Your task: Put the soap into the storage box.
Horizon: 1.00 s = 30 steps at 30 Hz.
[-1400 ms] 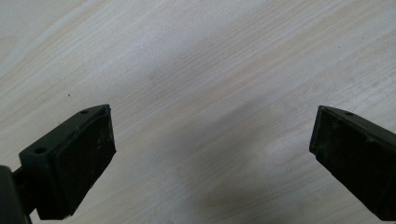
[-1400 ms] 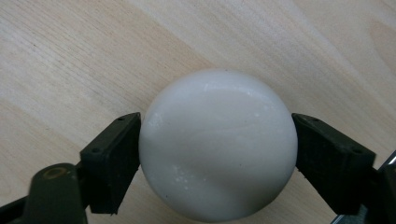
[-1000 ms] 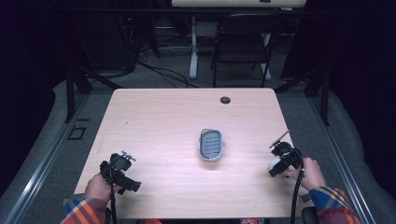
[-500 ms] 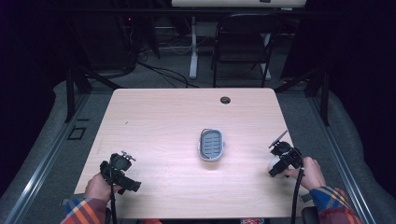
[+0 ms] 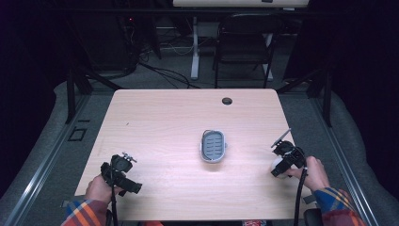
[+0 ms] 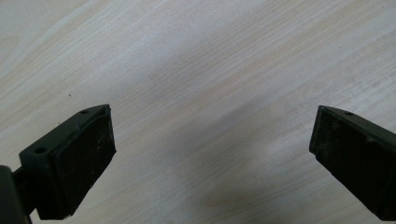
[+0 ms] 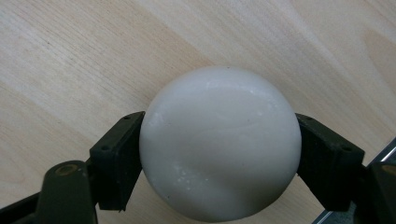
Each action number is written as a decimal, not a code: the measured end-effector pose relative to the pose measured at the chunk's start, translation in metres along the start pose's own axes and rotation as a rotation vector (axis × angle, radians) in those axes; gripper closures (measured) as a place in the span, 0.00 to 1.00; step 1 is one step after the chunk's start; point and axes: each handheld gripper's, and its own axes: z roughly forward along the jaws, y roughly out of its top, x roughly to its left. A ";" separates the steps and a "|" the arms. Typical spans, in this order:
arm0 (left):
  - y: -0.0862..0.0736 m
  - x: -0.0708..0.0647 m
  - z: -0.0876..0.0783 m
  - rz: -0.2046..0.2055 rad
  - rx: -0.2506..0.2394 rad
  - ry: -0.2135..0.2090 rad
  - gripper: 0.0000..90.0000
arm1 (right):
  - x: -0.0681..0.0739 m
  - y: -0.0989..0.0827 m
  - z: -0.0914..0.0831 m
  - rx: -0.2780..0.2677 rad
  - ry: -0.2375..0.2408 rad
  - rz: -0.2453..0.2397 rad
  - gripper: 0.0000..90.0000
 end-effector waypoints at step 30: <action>0.000 0.000 0.000 -0.002 -0.003 0.002 0.00 | 0.012 0.022 -0.003 -0.013 -0.002 -0.038 0.26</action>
